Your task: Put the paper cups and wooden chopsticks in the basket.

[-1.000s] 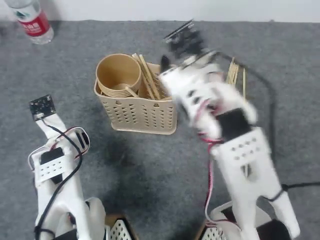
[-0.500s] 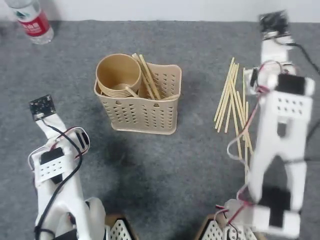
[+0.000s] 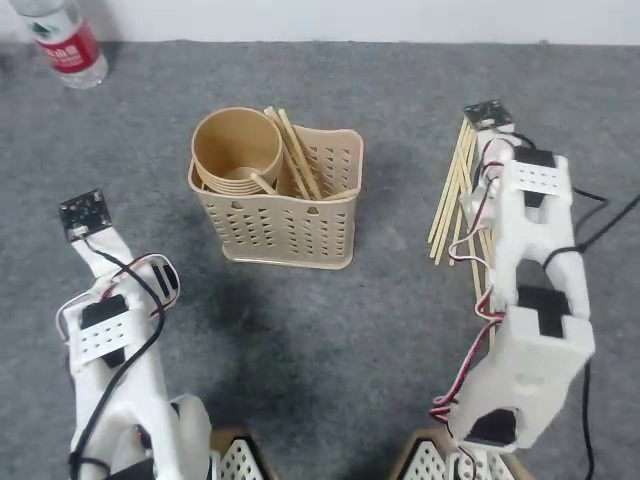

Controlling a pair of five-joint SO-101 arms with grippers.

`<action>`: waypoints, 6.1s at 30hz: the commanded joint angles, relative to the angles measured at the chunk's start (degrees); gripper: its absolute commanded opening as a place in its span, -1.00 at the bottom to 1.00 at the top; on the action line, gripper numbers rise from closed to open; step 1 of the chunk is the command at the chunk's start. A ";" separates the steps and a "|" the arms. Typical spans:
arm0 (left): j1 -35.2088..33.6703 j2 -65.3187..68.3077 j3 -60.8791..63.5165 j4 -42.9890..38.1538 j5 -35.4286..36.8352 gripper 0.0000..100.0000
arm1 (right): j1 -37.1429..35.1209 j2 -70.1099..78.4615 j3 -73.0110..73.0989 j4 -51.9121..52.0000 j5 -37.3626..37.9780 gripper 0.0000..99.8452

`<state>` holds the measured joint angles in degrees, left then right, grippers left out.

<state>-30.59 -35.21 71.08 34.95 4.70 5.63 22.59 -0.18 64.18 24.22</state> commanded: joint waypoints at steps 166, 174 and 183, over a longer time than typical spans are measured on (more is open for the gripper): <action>0.62 0.00 -0.22 -2.11 0.35 -0.62 | -21.58 -61.05 8.09 -13.85 -15.21 -0.57; 0.62 0.00 -0.22 -2.11 0.35 -0.62 | -3.91 -41.27 0.26 -1.80 -14.77 -0.58; 0.62 -0.35 0.31 -2.20 0.35 -0.62 | -9.54 -13.32 -0.18 0.31 1.58 -0.82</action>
<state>-30.42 -35.21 71.78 33.89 4.70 -1.93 4.40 2.81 65.85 21.23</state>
